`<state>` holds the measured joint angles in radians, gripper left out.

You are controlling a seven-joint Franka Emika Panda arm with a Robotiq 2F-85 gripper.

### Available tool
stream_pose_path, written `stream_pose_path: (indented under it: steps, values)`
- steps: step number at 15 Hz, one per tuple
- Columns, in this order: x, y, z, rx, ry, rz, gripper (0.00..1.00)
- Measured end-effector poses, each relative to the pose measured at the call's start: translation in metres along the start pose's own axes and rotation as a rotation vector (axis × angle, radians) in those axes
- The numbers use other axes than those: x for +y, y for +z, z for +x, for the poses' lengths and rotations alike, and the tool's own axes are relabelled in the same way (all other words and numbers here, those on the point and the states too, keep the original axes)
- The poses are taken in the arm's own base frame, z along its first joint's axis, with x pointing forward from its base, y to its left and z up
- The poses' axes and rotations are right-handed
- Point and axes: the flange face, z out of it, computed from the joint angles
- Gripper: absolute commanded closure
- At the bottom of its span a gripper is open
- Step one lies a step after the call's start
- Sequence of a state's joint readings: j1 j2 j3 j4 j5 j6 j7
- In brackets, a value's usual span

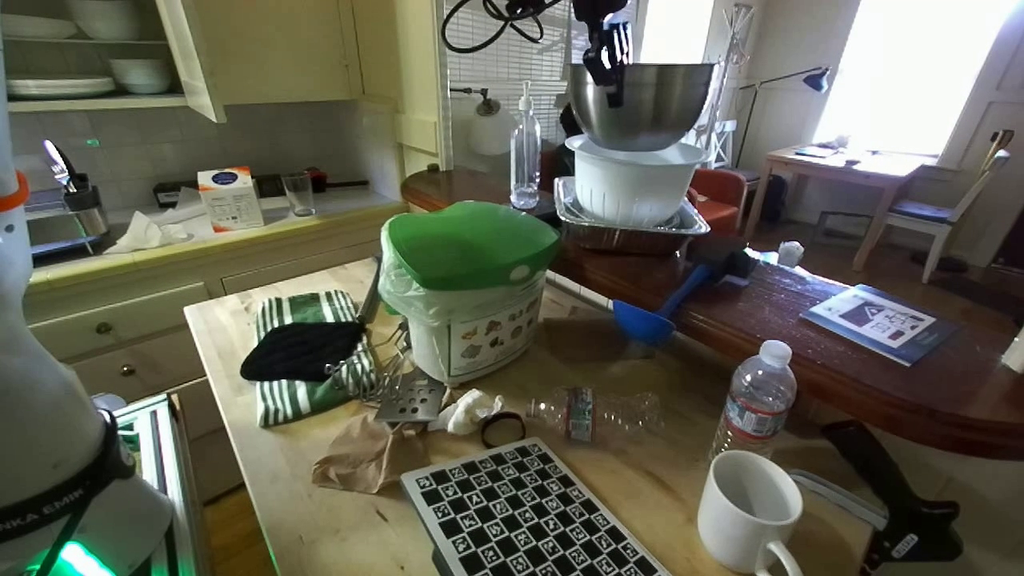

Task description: Put the silver bowl inside the white colander

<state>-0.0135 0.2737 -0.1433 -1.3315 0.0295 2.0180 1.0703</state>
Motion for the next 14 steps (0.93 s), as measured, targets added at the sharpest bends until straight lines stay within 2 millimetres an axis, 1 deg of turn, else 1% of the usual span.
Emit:
stream_pose_path:
  steps: [3,7,10,14]
  values:
    - [0.001,0.011,-0.006,-0.016,0.024,-0.013,0.96]
    - [0.001,0.027,-0.009,-0.013,0.047,0.004,0.96]
    - [0.001,0.041,-0.013,-0.011,0.053,0.032,0.96]
    - [0.001,0.060,-0.022,-0.023,0.054,0.026,0.96]
